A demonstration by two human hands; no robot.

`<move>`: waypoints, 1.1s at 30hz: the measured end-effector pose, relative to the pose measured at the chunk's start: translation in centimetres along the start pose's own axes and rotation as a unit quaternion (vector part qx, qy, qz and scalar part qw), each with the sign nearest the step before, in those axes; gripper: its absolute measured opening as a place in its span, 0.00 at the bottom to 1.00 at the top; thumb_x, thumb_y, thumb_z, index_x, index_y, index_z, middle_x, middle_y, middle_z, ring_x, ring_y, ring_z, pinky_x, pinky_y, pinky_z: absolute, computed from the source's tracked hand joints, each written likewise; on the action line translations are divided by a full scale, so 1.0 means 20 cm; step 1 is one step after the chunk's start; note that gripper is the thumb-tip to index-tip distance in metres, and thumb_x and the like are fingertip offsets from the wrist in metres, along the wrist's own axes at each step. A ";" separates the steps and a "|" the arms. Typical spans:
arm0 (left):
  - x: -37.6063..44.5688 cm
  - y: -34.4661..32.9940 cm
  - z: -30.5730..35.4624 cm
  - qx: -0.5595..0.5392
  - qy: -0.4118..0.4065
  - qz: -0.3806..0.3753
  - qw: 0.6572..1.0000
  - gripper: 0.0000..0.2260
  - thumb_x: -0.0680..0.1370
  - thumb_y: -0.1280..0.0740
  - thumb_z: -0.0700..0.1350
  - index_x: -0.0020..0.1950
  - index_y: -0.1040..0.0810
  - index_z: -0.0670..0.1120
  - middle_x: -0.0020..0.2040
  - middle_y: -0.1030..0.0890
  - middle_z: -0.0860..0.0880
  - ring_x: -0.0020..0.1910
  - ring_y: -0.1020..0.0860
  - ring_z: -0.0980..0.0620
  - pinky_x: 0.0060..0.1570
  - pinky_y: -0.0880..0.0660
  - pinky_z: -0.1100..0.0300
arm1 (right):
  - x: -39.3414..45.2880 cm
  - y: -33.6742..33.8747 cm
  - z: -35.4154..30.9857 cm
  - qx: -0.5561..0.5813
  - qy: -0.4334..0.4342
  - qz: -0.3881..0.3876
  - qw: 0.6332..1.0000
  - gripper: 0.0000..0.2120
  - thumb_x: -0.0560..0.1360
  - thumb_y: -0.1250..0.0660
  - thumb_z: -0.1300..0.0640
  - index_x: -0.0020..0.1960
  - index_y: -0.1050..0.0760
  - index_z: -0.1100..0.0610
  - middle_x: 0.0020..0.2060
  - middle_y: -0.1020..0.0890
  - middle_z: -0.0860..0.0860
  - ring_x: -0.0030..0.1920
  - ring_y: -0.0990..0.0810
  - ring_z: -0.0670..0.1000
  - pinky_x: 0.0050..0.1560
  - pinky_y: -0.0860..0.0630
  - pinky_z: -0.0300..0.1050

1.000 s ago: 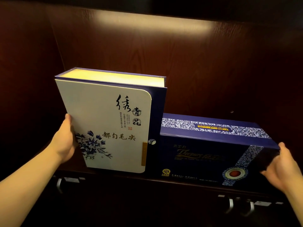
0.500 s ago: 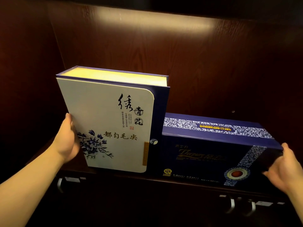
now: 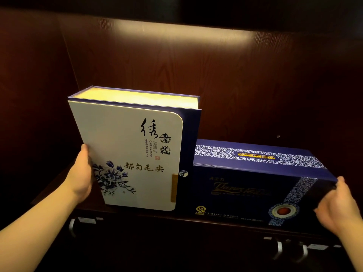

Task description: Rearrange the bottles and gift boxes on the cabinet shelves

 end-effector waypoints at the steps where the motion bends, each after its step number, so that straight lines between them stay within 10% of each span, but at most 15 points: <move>1: 0.00 0.01 0.00 0.001 -0.004 0.007 1.000 0.26 0.83 0.52 0.65 0.78 0.34 0.56 0.72 0.27 0.57 0.72 0.32 0.58 0.75 0.42 0.50 | 0.00 -0.01 0.00 -0.005 0.004 0.000 1.000 0.34 0.80 0.55 0.31 0.77 0.32 0.47 0.72 0.24 0.53 0.61 0.18 0.49 0.61 0.22 0.50; 8: -0.02 -0.01 0.03 0.008 -0.012 0.040 0.999 0.27 0.80 0.48 0.67 0.76 0.32 0.57 0.70 0.26 0.58 0.69 0.30 0.57 0.72 0.39 0.51 | -0.02 0.02 0.00 -0.021 0.011 0.067 0.997 0.31 0.82 0.54 0.34 0.78 0.34 0.48 0.72 0.25 0.53 0.73 0.29 0.56 0.74 0.40 0.54; 21: -0.13 -0.01 0.08 0.066 -0.014 0.091 0.994 0.39 0.71 0.45 0.70 0.77 0.38 0.52 0.63 0.27 0.56 0.65 0.31 0.52 0.63 0.37 0.52 | -0.04 0.08 0.00 -0.016 0.046 0.126 0.991 0.30 0.79 0.46 0.33 0.74 0.30 0.47 0.60 0.19 0.48 0.66 0.23 0.54 0.67 0.30 0.51; 28: -0.42 0.00 0.04 0.129 0.014 0.086 0.988 0.42 0.69 0.45 0.73 0.81 0.47 0.58 0.80 0.38 0.51 0.76 0.38 0.46 0.65 0.39 0.48 | -0.15 0.07 0.08 -0.101 0.108 0.200 0.969 0.31 0.80 0.47 0.40 0.78 0.36 0.54 0.76 0.30 0.56 0.73 0.30 0.57 0.70 0.35 0.48; 33: -0.57 -0.07 0.17 0.154 -0.022 0.051 0.986 0.41 0.70 0.45 0.71 0.80 0.44 0.57 0.67 0.29 0.62 0.69 0.33 0.52 0.60 0.38 0.57 | -0.35 0.00 0.09 -0.145 0.141 0.178 0.963 0.31 0.81 0.44 0.44 0.80 0.39 0.56 0.77 0.33 0.58 0.75 0.33 0.58 0.75 0.37 0.53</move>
Point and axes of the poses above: each hand's wrist, its own x-axis towards the middle knuckle, its own y-axis out of the back of the hand, z = x × y, the point moved 10 cm from there along x, towards the middle knuckle
